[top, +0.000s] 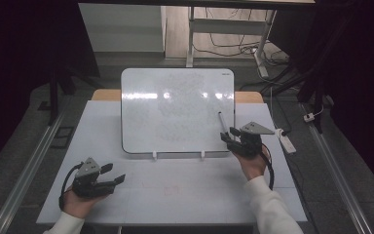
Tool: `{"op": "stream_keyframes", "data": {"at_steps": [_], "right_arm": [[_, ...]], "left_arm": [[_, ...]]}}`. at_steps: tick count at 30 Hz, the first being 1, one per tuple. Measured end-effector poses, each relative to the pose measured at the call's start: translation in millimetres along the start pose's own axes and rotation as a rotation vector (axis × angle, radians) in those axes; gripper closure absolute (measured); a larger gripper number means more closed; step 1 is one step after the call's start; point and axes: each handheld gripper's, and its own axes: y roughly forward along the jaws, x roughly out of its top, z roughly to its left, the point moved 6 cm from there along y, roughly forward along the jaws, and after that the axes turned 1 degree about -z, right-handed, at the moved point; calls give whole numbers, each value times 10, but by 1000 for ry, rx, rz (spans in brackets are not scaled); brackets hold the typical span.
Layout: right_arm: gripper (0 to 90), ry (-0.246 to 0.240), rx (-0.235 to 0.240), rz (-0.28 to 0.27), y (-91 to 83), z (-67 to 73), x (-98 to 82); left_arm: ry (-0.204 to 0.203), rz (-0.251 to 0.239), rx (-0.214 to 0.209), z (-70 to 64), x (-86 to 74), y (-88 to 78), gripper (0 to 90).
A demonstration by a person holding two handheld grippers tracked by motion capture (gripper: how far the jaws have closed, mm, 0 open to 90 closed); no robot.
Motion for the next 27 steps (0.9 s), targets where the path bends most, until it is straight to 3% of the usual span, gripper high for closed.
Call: {"op": "stream_keyframes", "data": {"at_steps": [7, 11, 18, 27], "right_arm": [[456, -87, 94, -28, -268, 81, -174], [437, -123, 101, -32, -402, 86, -291], [410, -138, 89, -6, -595, -23, -545], [403, -124, 85, 40, -713, -182, -831]], "left_arm": [[-4, 3, -1, 3, -1, 14, 323], [-6, 13, -2, 6, -9, 42, 306], [6, 25, -4, -5, -17, 81, 292], [19, 31, -4, -18, -31, 114, 279]]}}
